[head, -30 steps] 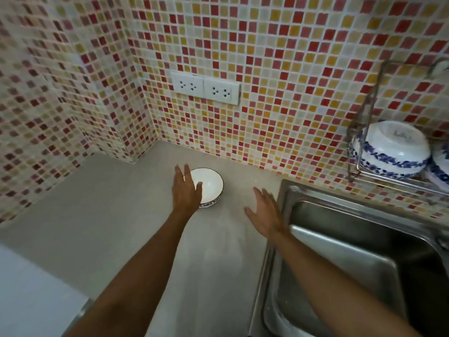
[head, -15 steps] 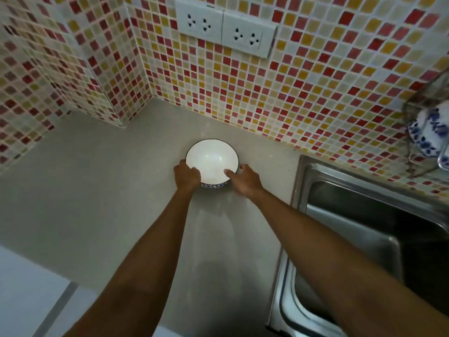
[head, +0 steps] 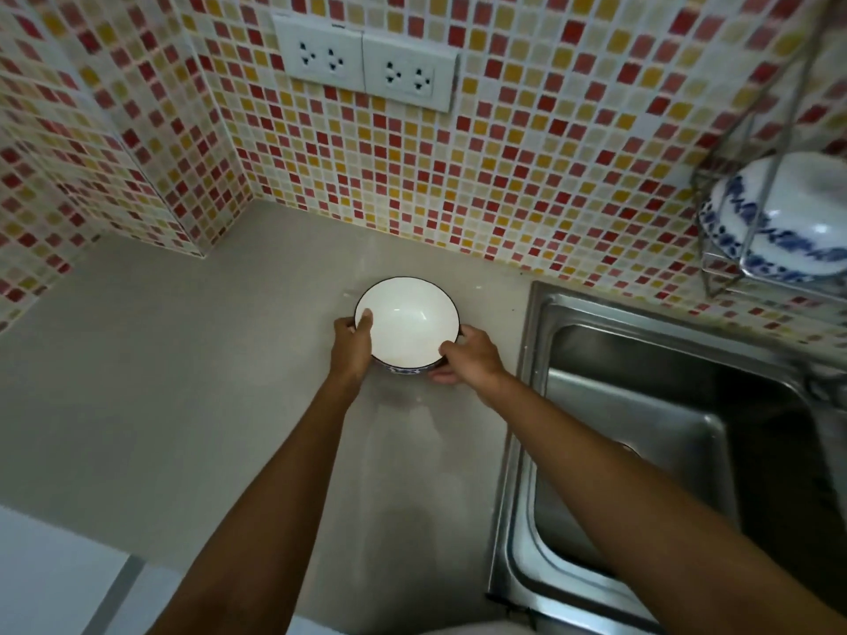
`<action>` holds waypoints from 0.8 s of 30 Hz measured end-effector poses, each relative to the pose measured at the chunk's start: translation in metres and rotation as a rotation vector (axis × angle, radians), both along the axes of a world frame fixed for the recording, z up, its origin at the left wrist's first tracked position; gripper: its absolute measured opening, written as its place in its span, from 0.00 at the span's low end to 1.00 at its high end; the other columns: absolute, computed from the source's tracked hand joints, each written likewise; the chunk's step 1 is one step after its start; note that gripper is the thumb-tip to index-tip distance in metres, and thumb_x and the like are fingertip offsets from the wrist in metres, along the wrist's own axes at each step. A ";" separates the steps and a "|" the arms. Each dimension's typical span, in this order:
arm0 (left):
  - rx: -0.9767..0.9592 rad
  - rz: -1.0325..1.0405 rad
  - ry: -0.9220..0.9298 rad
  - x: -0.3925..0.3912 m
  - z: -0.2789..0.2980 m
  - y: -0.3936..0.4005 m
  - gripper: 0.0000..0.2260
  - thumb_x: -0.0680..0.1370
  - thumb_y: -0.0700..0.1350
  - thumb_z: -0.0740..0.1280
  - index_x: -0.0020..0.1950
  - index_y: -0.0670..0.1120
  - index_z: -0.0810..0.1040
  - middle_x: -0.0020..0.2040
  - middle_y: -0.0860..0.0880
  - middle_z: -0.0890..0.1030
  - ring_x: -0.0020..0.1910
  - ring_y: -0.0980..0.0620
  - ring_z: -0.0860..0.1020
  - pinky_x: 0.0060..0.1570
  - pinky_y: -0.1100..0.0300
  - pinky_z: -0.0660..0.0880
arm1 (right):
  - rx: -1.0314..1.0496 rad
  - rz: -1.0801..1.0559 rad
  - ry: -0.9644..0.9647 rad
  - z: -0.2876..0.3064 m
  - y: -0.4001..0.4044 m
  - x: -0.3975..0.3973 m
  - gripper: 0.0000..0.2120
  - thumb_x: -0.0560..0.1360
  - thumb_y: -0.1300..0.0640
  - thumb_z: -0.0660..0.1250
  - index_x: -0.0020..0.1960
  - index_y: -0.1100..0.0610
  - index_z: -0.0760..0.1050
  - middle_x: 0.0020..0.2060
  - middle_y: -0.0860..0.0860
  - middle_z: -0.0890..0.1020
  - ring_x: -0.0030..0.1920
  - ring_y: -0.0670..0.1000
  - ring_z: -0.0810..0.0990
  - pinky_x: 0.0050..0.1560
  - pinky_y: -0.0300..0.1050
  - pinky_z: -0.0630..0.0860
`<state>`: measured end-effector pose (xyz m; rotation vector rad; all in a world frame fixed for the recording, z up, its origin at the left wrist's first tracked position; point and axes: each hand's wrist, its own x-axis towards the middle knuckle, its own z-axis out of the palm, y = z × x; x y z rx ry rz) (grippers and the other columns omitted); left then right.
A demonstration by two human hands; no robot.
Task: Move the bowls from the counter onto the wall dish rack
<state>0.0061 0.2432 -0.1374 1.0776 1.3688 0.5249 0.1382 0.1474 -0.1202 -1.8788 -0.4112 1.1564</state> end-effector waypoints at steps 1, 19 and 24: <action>-0.053 -0.016 -0.064 0.005 0.006 -0.009 0.22 0.78 0.60 0.57 0.64 0.45 0.69 0.63 0.42 0.76 0.57 0.43 0.77 0.58 0.47 0.75 | 0.010 -0.004 0.000 0.005 -0.013 0.005 0.13 0.72 0.67 0.60 0.54 0.54 0.71 0.53 0.61 0.80 0.40 0.61 0.85 0.42 0.55 0.83; 0.150 -0.262 -0.382 0.126 0.128 -0.219 0.19 0.80 0.59 0.51 0.64 0.53 0.71 0.52 0.51 0.80 0.44 0.52 0.80 0.31 0.63 0.80 | 0.247 -0.141 -0.270 0.093 -0.242 0.117 0.16 0.77 0.58 0.63 0.65 0.55 0.72 0.55 0.55 0.80 0.44 0.56 0.84 0.39 0.51 0.83; 0.171 -0.256 -0.437 0.156 0.151 -0.252 0.24 0.80 0.62 0.48 0.68 0.52 0.71 0.58 0.48 0.79 0.50 0.50 0.80 0.48 0.52 0.79 | 0.357 -0.167 -0.490 0.128 -0.287 0.148 0.14 0.80 0.47 0.60 0.58 0.54 0.77 0.43 0.48 0.81 0.40 0.49 0.83 0.38 0.47 0.83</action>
